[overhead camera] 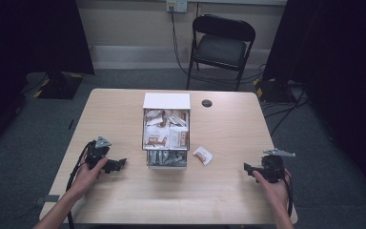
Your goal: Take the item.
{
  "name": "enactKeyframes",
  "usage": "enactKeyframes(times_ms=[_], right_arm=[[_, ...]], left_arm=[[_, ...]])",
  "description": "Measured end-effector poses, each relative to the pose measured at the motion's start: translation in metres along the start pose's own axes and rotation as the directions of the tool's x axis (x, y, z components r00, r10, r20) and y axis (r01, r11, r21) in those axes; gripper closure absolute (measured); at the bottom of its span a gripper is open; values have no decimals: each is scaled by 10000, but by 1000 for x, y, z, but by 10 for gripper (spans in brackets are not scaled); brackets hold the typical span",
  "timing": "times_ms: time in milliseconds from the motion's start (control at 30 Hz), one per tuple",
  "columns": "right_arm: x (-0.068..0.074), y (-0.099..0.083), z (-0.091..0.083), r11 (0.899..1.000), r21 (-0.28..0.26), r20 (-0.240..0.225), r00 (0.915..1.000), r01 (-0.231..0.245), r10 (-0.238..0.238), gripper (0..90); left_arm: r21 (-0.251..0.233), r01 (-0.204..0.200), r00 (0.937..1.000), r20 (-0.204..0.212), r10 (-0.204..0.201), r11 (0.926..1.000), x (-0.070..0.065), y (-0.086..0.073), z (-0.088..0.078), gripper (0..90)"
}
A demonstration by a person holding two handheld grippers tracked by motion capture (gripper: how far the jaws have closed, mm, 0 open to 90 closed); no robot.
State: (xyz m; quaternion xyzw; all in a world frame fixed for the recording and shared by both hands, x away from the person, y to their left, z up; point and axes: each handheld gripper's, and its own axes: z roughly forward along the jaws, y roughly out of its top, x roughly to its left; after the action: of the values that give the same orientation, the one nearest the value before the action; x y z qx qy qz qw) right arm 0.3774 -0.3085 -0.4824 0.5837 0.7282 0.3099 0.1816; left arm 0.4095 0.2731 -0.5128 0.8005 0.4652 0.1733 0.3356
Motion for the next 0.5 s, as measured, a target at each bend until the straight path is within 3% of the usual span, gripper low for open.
enactKeyframes(times_ms=[67,200,300,500], right_arm=[[0,-4,3,9996,248,244,9996,97,-104,200],[0,-7,6,10000,45,661,9978,-58,55,196],[3,-12,9,9990,-254,1170,9926,362,-330,162],[3,-16,11,9972,-631,1188,9924,396,-319,139]], left_arm=[[2,-2,10000,0,2,10000,0,0,0,0],[3,-2,10000,1,2,10000,0,0,0,0],[2,0,10000,3,0,10000,0,0,0,0],[2,-3,10000,3,3,10000,0,0,0,0]])
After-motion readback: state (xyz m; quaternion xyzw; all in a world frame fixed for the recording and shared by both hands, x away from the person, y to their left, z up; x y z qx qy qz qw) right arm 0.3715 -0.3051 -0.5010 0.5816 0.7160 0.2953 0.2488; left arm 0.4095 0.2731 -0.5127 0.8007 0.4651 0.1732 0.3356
